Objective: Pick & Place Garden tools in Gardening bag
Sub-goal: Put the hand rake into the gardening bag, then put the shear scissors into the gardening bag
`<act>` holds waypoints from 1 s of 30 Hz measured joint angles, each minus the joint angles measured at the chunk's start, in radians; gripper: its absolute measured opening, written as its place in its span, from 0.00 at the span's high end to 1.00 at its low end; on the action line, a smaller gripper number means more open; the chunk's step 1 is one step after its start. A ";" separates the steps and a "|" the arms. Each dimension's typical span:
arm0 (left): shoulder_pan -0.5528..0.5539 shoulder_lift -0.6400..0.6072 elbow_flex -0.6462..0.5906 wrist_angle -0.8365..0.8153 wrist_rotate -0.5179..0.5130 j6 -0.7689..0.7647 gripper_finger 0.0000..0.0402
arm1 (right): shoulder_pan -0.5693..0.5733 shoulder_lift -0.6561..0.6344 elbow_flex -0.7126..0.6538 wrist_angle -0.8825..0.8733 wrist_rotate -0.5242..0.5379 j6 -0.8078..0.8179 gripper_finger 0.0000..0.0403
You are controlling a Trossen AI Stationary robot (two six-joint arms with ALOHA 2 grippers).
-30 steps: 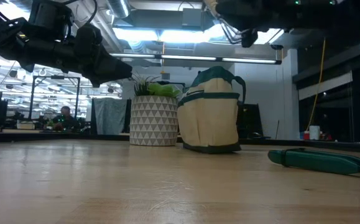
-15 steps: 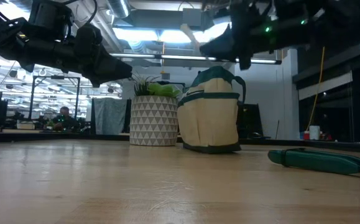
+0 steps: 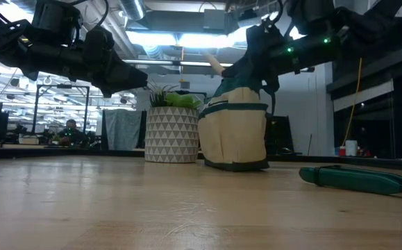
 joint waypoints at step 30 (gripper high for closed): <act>0.000 0.000 0.000 0.000 0.000 0.000 0.63 | -0.017 0.000 0.000 -0.055 -0.055 0.040 0.50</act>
